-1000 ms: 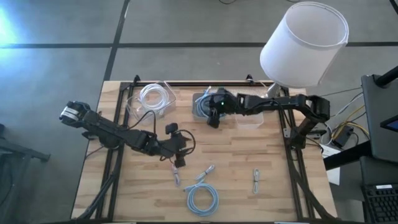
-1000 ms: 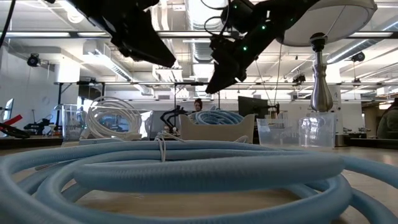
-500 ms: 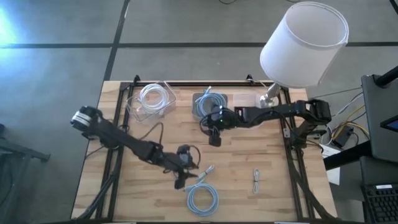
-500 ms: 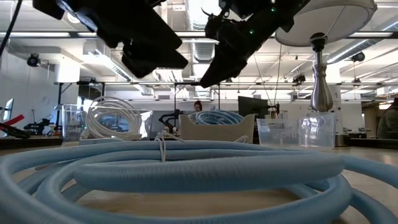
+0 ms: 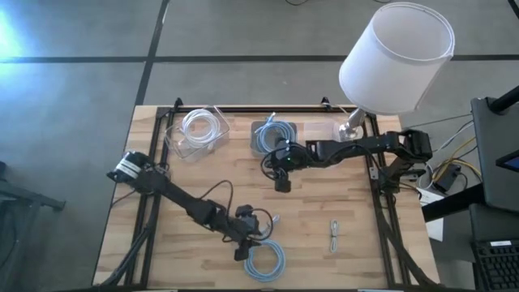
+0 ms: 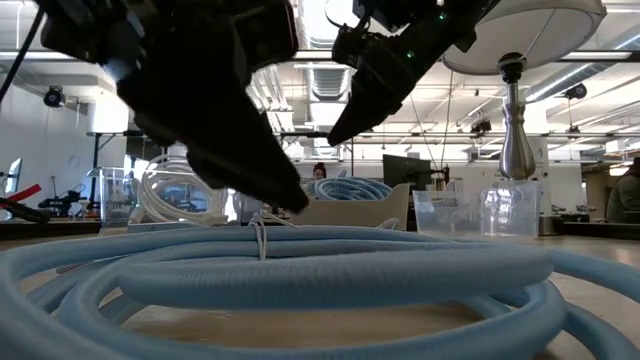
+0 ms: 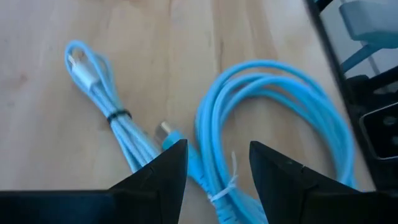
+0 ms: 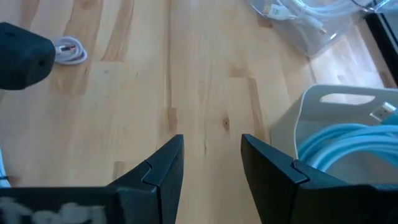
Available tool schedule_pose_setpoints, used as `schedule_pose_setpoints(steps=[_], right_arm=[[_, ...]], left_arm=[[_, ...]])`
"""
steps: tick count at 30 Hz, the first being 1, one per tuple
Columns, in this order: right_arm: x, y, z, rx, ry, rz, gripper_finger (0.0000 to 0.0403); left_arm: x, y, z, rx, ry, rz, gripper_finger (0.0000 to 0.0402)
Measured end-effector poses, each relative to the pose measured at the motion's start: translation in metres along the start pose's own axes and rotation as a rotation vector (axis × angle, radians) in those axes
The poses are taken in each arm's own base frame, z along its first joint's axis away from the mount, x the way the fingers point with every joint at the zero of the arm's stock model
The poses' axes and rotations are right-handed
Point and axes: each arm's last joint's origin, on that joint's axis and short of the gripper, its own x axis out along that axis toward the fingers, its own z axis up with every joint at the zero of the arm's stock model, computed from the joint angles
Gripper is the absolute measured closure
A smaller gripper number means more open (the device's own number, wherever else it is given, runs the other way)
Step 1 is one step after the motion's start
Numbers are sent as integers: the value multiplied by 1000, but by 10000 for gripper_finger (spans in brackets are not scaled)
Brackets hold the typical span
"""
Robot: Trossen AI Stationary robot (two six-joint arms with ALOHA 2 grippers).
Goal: Pick & Place USB Port
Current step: Put the large blue charger cable into the gray bin
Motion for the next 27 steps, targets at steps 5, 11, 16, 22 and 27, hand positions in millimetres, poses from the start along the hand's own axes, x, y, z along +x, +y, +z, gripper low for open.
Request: schedule_pose_setpoints(steps=[5,11,16,22,27], right_arm=[[0,0,0,-48,-1,-1,248],[0,0,-1,-96,1,-2,248],[0,0,-1,-108,2,-2,248],[1,0,-3,-91,8,-1,248],[3,1,-9,-30,34,3,248]], left_arm=[[6,4,-10,-30,38,22,225],[10,6,-16,-87,77,23,225],[10,7,-21,-95,142,24,225],[8,10,-23,-40,179,50,247],[7,10,-22,40,187,45,329]])
